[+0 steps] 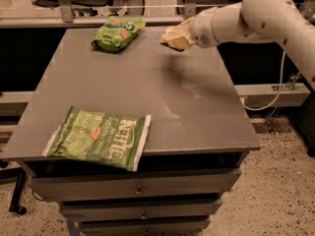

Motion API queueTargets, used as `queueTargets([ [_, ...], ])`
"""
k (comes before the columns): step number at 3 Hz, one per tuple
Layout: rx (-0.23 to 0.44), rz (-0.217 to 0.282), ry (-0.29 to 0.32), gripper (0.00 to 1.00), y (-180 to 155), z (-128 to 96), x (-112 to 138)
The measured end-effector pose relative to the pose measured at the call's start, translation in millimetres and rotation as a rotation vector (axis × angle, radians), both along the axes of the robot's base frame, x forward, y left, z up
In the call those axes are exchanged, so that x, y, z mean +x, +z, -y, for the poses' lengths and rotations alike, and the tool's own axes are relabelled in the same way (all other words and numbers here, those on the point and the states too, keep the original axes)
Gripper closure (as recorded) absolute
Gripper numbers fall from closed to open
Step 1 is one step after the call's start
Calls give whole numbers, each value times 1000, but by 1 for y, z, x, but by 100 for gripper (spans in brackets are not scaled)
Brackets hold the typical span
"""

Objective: Move sponge near green jalapeno chip bag

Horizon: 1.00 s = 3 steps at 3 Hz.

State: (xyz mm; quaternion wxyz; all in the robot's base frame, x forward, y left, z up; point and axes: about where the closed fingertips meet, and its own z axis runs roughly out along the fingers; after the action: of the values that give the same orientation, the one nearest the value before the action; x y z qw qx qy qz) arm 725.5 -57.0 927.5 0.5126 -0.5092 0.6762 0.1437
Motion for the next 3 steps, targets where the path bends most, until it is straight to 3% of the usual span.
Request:
queueTargets([
  [3,-30,14,334,100,-31,-68,-139],
])
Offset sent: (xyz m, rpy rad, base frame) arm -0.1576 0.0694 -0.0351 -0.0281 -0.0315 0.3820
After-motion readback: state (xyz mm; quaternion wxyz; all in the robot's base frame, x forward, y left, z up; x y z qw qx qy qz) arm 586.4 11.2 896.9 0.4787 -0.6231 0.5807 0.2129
